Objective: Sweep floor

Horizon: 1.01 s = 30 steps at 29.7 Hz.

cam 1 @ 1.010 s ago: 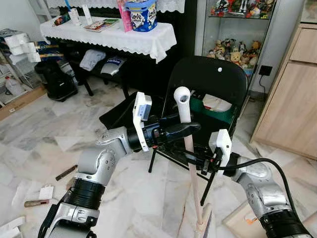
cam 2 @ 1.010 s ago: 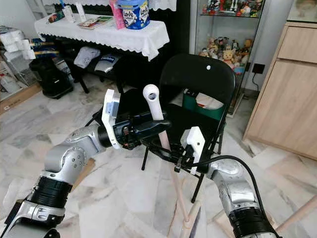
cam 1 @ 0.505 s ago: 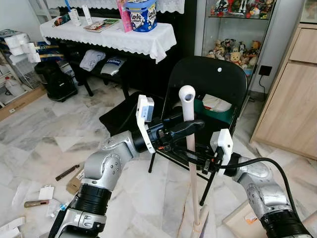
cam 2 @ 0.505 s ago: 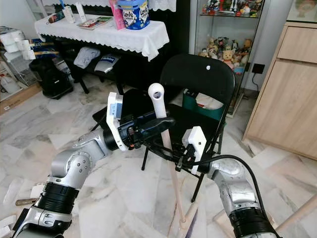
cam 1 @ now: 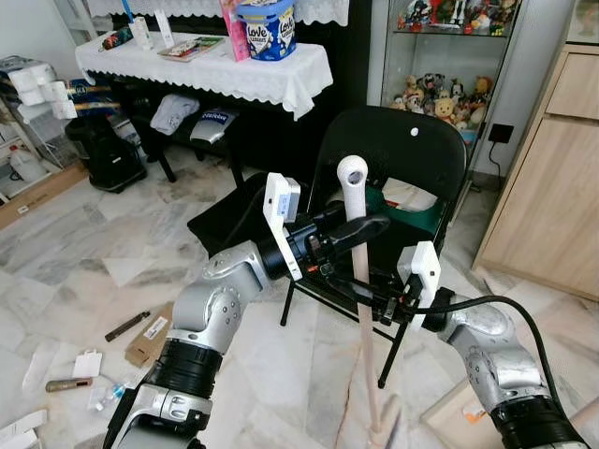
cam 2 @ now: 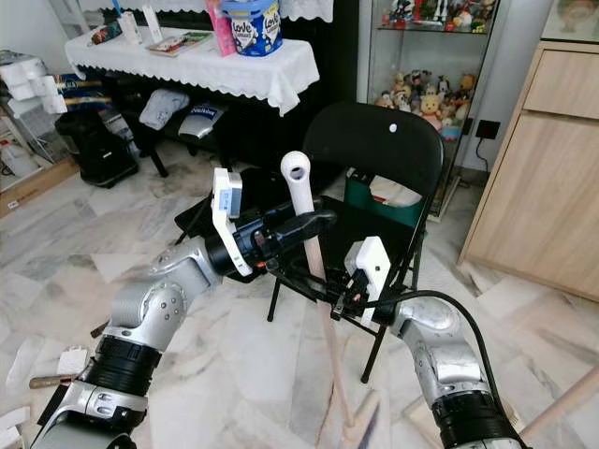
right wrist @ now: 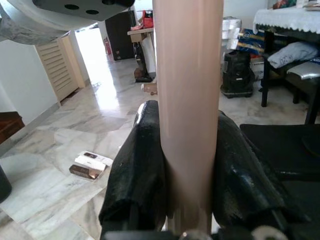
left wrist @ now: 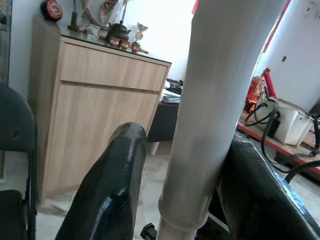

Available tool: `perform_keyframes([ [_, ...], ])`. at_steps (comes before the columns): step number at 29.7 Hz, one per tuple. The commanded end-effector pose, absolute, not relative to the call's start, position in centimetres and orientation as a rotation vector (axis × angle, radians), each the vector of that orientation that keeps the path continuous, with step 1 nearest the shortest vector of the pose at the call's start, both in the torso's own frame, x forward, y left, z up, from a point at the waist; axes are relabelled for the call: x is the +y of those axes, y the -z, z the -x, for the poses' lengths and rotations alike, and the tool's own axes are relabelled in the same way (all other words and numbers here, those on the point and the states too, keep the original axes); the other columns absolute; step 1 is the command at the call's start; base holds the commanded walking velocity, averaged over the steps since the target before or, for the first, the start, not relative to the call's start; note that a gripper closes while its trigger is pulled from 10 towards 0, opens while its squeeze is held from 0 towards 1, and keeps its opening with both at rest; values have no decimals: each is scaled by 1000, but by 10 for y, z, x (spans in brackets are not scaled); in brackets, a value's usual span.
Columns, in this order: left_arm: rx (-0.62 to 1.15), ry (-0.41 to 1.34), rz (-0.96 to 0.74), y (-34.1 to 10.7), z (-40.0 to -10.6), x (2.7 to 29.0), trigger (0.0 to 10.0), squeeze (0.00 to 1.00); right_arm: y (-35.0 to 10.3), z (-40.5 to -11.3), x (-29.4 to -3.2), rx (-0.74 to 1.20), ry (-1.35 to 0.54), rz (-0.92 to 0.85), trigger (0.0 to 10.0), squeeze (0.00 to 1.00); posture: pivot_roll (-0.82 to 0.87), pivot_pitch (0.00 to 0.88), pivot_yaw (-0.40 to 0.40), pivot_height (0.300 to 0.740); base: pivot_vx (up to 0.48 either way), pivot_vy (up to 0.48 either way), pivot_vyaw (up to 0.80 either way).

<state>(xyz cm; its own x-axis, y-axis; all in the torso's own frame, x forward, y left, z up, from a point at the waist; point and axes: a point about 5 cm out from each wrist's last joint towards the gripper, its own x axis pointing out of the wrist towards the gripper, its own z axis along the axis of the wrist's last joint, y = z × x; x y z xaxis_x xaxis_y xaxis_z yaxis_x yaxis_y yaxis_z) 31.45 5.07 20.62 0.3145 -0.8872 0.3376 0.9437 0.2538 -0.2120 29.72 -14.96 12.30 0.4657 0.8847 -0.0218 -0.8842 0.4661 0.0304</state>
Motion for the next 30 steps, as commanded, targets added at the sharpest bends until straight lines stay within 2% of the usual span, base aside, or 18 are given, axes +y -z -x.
perform_keyframes([
  [1,-185,1138,391,-209,-325,74,10000,0,-132,-299,-146,-3,-1113,-10,0,0,-92,0,133,740,0,0,0],
  [2,-187,1138,396,-209,-326,75,10000,1000,-132,-299,-145,-3,-1118,-12,0,0,-91,0,132,740,0,0,0],
  [5,-185,1156,406,-209,-324,75,10000,1000,-132,-299,-145,-3,-1122,-14,0,0,-91,0,131,740,0,0,0],
  [6,-184,1170,407,-209,-323,75,10000,424,-132,-298,-145,-2,-1123,-14,0,0,-91,0,131,740,0,0,0],
  [7,-181,1190,409,-208,-322,74,10000,0,-132,-298,-145,-1,-1127,-14,0,0,-92,0,129,740,0,0,0],
  [11,-155,1288,415,-206,-314,71,10000,0,-133,-298,-145,0,-1141,-16,0,0,-96,0,128,740,0,0,0],
  [21,-148,1366,430,-207,-310,70,9804,0,-132,-296,-145,4,-1160,-25,0,0,-95,0,127,740,0,0,0],
  [22,-148,1368,431,-207,-310,70,7843,0,-132,-296,-145,4,-1161,-25,0,0,-95,0,127,740,0,0,0],
  [23,-147,1373,436,-208,-310,71,7843,0,-132,-296,-145,4,-1161,-25,0,0,-93,0,127,740,0,0,0],
  [24,-148,1380,445,-208,-309,71,471,0,-132,-296,-145,4,-1163,-26,0,0,-93,0,127,740,0,0,0],
  [26,-149,1383,450,-208,-309,71,471,0,-132,-296,-145,4,-1163,-27,0,0,-93,0,128,740,0,0,0],
  [27,-150,1393,460,-209,-308,71,0,0,-132,-295,-144,5,-1164,-28,0,0,-93,0,128,740,0,0,0],
  [30,-152,1422,481,-210,-306,70,0,0,-132,-295,-144,6,-1170,-31,0,0,-94,0,127,740,0,0,0],
])
